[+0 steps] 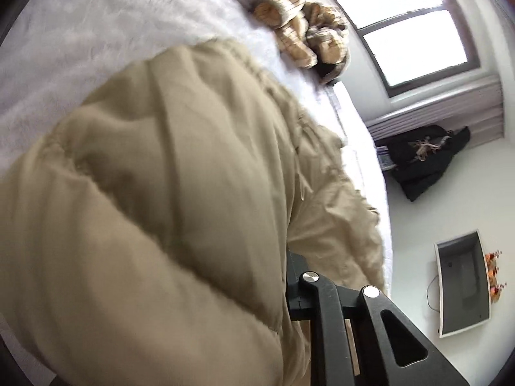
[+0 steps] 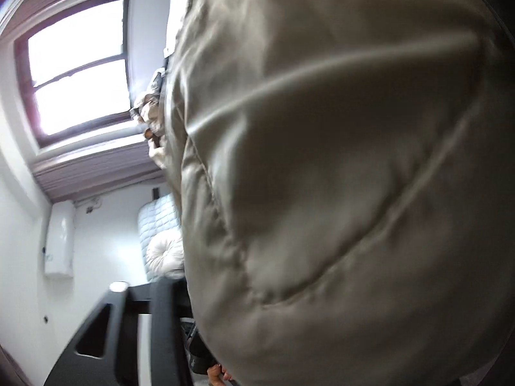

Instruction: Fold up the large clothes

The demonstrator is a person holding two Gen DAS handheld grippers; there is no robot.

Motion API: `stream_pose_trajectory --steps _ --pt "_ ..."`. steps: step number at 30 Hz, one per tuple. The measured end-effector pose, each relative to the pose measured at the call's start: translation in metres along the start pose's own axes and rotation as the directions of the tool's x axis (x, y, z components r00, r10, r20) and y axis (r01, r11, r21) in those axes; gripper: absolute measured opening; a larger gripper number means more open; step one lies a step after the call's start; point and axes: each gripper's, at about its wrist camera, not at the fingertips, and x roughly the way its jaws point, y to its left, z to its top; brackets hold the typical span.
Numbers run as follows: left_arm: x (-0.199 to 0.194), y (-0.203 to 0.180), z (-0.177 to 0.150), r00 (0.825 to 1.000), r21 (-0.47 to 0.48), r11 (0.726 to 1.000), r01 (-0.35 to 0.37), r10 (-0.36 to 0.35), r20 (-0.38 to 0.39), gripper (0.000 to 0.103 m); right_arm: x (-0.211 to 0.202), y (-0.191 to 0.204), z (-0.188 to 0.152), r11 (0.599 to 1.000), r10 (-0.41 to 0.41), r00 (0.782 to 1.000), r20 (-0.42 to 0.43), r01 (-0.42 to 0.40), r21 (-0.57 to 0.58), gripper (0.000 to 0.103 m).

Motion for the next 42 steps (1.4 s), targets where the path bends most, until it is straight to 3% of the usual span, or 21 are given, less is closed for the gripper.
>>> stream_pose_trajectory --steps 6,13,18,22,24,25,27,34,42 --pt "-0.040 -0.026 -0.002 0.998 0.106 0.993 0.054 -0.056 0.008 0.021 -0.020 0.016 -0.012 0.995 0.059 0.998 -0.027 -0.061 -0.078 0.026" --pt "-0.097 -0.021 -0.022 0.995 0.159 0.985 0.065 -0.050 -0.092 0.021 -0.055 0.016 -0.056 0.991 0.047 0.998 -0.051 -0.053 -0.120 0.026" --pt "-0.148 0.018 -0.063 0.979 0.163 0.987 0.014 0.020 -0.204 0.021 -0.090 -0.008 -0.115 0.997 0.009 0.998 -0.066 -0.013 -0.074 0.026" --pt "-0.157 0.051 -0.090 0.945 0.214 0.974 -0.079 0.141 -0.295 0.021 -0.109 -0.038 -0.150 0.999 -0.033 0.997 -0.073 0.031 -0.025 0.028" --pt "-0.151 0.059 -0.093 0.925 0.235 0.965 -0.116 0.191 -0.328 0.027 -0.107 -0.054 -0.157 0.997 -0.080 0.995 -0.067 0.081 0.008 0.035" --pt "-0.151 0.061 -0.093 0.914 0.254 0.956 -0.149 0.231 -0.334 0.038 -0.106 -0.061 -0.157 0.993 -0.110 0.992 -0.063 0.112 0.028 0.038" --pt "-0.155 0.059 -0.088 0.899 0.285 0.937 -0.200 0.291 -0.327 0.050 -0.106 -0.067 -0.159 0.986 -0.156 0.987 -0.048 0.158 0.044 0.045" --pt "-0.207 0.052 -0.071 0.875 0.385 0.898 -0.216 0.352 -0.331 0.050 -0.125 -0.037 -0.173 0.952 -0.305 0.952 -0.013 0.305 0.000 0.056" --pt "-0.252 0.039 -0.063 0.872 0.453 0.857 -0.243 0.398 -0.286 0.050 -0.161 0.003 -0.190 0.904 -0.428 0.897 0.108 0.427 0.037 0.056"
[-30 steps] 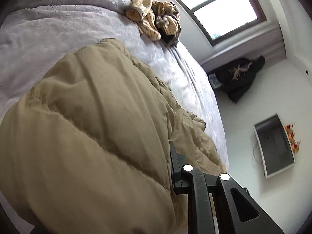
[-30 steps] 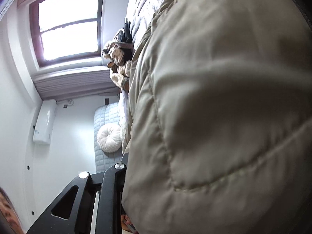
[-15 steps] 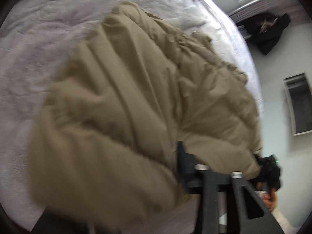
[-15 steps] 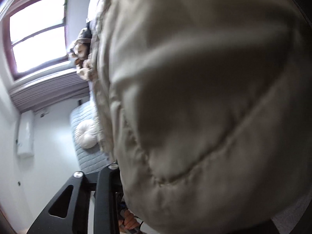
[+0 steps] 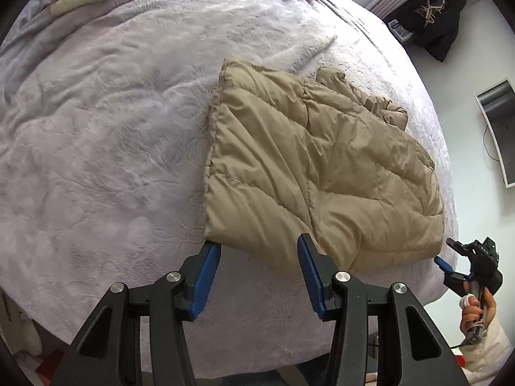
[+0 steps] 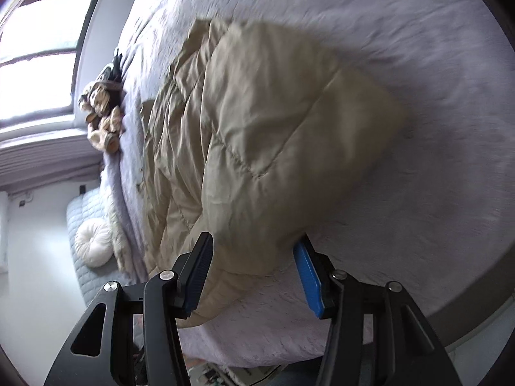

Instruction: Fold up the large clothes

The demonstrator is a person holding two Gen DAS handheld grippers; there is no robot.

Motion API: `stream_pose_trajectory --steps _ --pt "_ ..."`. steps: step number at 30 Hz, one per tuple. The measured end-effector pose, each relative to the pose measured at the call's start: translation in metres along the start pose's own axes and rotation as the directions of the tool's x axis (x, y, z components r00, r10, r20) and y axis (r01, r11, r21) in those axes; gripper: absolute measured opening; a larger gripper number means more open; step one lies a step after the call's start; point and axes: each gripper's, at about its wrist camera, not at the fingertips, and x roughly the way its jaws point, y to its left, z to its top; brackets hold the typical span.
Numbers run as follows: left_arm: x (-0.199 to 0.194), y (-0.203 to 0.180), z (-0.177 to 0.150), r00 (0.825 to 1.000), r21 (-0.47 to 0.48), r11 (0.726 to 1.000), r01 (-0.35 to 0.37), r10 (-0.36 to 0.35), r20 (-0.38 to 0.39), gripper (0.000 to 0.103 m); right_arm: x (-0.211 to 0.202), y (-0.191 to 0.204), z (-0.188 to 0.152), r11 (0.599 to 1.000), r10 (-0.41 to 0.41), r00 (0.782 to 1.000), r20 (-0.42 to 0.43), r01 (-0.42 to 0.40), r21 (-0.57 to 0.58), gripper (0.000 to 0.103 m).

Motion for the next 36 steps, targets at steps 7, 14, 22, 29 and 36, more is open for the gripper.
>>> stream_pose_trajectory --steps 7,14,22,29,36 --pt "-0.019 0.001 0.009 0.998 0.001 0.999 -0.049 0.049 0.050 0.050 -0.046 0.016 -0.005 0.996 -0.073 0.993 0.089 0.077 -0.041 0.056" --pt "-0.012 -0.013 0.025 0.994 -0.005 0.997 -0.082 0.082 0.078 0.070 -0.054 0.059 -0.019 0.971 -0.106 0.989 0.104 0.126 -0.204 0.056" --pt "0.015 -0.032 0.034 0.995 0.033 0.995 -0.093 0.092 0.029 0.080 -0.020 0.084 -0.039 0.932 -0.163 0.986 0.016 0.160 -0.324 0.057" --pt "0.029 -0.032 0.038 0.993 0.044 0.992 -0.120 0.120 -0.005 0.103 0.003 0.093 -0.056 0.907 -0.207 0.978 -0.025 0.183 -0.379 0.075" --pt "0.035 -0.026 0.043 0.993 0.051 0.992 -0.118 0.119 -0.020 0.103 0.024 0.113 -0.081 0.796 -0.320 0.945 0.061 0.303 -0.524 0.093"
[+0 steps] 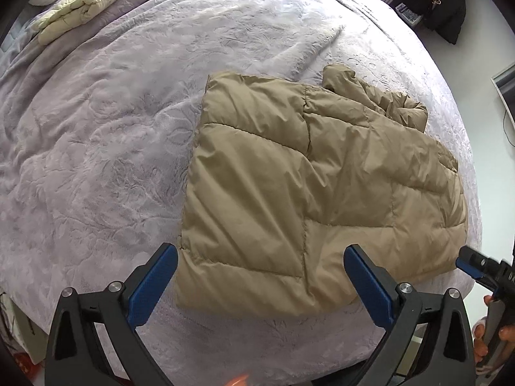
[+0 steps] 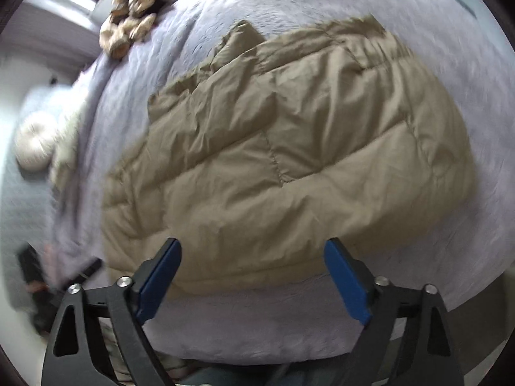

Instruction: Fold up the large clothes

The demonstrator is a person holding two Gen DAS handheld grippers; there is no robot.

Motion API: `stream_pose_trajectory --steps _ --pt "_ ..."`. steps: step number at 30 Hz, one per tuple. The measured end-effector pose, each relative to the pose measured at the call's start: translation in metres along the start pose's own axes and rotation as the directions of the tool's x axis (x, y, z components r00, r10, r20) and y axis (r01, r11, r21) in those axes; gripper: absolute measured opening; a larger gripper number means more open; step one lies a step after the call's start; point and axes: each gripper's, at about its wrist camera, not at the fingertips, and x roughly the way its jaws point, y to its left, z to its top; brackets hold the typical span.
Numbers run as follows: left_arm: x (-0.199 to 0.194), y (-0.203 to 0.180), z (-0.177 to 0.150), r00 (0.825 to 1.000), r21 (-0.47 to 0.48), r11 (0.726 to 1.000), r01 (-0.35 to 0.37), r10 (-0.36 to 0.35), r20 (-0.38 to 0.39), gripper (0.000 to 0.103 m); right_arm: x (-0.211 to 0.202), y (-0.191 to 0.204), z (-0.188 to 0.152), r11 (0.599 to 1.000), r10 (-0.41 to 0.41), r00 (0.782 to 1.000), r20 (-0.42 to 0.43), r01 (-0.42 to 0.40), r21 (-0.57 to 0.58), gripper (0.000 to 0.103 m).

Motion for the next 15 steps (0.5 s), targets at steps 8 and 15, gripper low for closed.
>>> stream_pose_trajectory --steps 8,15 --pt "0.024 0.026 0.030 0.994 0.065 0.992 0.109 -0.109 -0.010 0.103 0.023 0.017 -0.011 0.999 -0.016 0.992 -0.128 0.010 -0.041 0.093" --pt "0.089 0.074 0.070 0.909 -0.060 0.923 0.380 -0.385 -0.160 0.103 0.023 0.015 -0.018 0.998 -0.046 0.988 -0.150 0.040 -0.043 0.093"
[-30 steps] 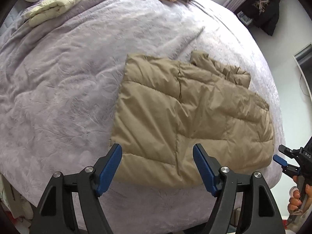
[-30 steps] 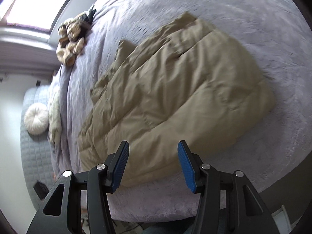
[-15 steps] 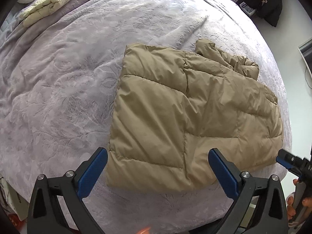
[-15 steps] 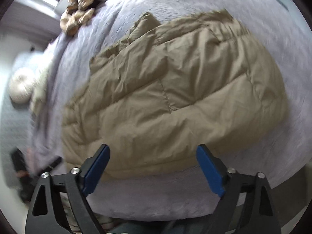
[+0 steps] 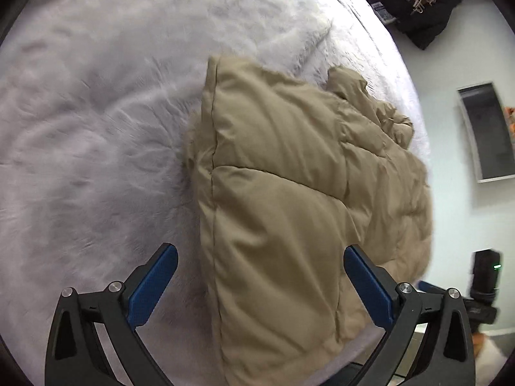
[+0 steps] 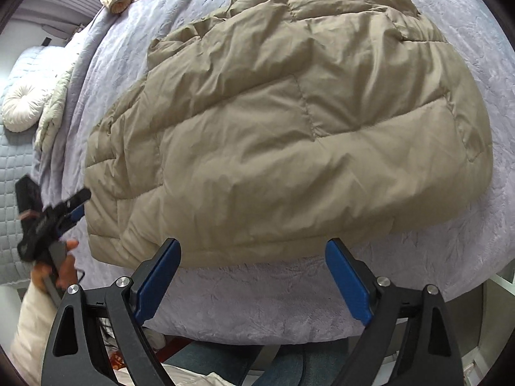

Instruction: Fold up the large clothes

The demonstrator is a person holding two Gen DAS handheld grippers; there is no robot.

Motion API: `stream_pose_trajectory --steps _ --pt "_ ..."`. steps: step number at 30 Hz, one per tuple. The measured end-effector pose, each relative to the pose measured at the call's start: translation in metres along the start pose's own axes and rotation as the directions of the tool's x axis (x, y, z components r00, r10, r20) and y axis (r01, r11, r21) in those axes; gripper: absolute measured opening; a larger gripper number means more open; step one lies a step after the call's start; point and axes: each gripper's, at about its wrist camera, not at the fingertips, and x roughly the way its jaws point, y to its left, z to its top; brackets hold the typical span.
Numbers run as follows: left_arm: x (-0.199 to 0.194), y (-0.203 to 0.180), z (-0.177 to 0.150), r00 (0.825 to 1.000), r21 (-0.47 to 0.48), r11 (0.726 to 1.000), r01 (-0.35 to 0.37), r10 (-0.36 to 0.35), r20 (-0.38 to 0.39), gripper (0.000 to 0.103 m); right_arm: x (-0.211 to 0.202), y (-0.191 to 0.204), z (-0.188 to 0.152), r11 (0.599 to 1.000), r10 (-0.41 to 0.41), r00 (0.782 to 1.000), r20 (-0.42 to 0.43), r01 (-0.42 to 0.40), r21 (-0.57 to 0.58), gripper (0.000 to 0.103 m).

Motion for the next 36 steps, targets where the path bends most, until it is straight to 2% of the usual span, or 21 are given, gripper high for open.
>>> stream_pose_trajectory --steps 2,3,5,7,10,11,13,15,17,19,20,21,26,28,31,36 --pt "0.014 0.008 0.004 0.994 -0.017 0.996 0.088 -0.089 -0.056 0.103 0.001 -0.001 -0.001 1.000 0.001 1.000 -0.003 -0.001 0.007 0.093" --pt "0.024 0.011 0.005 0.982 -0.030 0.987 0.160 -0.162 -0.099 0.103 0.002 -0.002 -0.001 1.000 0.005 1.000 -0.005 -0.005 0.011 0.093" --pt "0.039 0.009 0.005 0.961 -0.044 0.973 0.228 -0.232 -0.153 0.103 0.005 -0.001 -0.002 1.000 0.007 1.000 -0.009 -0.007 0.020 0.093" --pt "0.057 0.003 0.004 0.946 -0.032 0.968 0.248 -0.249 -0.208 0.103 0.009 0.000 -0.001 1.000 0.010 1.000 -0.009 -0.010 0.027 0.093" --pt "0.071 -0.009 0.004 0.947 0.020 0.975 0.221 -0.209 -0.244 0.101 0.011 0.005 0.002 0.999 0.025 1.000 0.002 -0.025 0.023 0.093" --pt "0.072 -0.011 0.004 0.949 0.033 0.976 0.216 -0.202 -0.241 0.096 0.010 0.006 0.004 0.999 0.029 1.000 0.009 -0.029 0.017 0.093" --pt "0.068 -0.013 0.005 0.949 0.057 0.971 0.231 -0.213 -0.232 0.061 0.007 0.010 0.008 0.999 0.033 0.999 0.037 -0.033 0.000 0.093" --pt "0.063 -0.011 0.005 0.932 0.027 0.956 0.294 -0.280 -0.231 0.041 0.002 0.012 0.014 0.999 0.031 0.996 0.085 -0.030 -0.016 0.093" --pt "0.057 -0.016 0.004 0.932 0.031 0.954 0.298 -0.284 -0.224 0.035 -0.002 0.013 0.020 0.999 0.033 0.990 0.136 -0.030 -0.022 0.091" --pt "0.046 -0.029 0.002 0.936 0.043 0.955 0.294 -0.279 -0.214 0.030 -0.002 0.016 0.026 0.998 0.047 0.981 0.188 -0.039 -0.048 0.054" --pt "0.041 -0.037 0.000 0.937 0.052 0.954 0.297 -0.280 -0.210 0.029 0.001 0.017 0.029 0.997 0.043 0.980 0.192 -0.032 -0.064 0.019" --pt "0.033 -0.046 -0.001 0.937 0.066 0.951 0.303 -0.285 -0.203 0.028 0.007 0.019 0.034 0.997 0.037 0.981 0.189 -0.023 -0.080 0.011" --pt "-0.002 -0.114 -0.007 0.942 0.142 0.938 0.315 -0.290 -0.170 0.028 0.041 0.019 0.055 0.990 0.083 0.983 0.162 -0.062 -0.126 0.009" --pt "-0.009 -0.147 -0.010 0.948 0.173 0.938 0.302 -0.276 -0.159 0.028 0.053 0.011 0.065 0.987 0.131 0.982 0.135 -0.116 -0.114 0.009" --pt "-0.010 -0.208 -0.016 0.964 0.233 0.940 0.251 -0.220 -0.150 0.028 0.066 -0.004 0.074 0.976 0.209 0.973 0.101 -0.201 -0.077 0.009" --pt "0.013 -0.296 -0.028 0.986 0.312 0.941 0.130 -0.089 -0.142 0.028 0.082 -0.026 0.082 0.944 0.330 0.942 0.062 -0.330 -0.008 0.005"
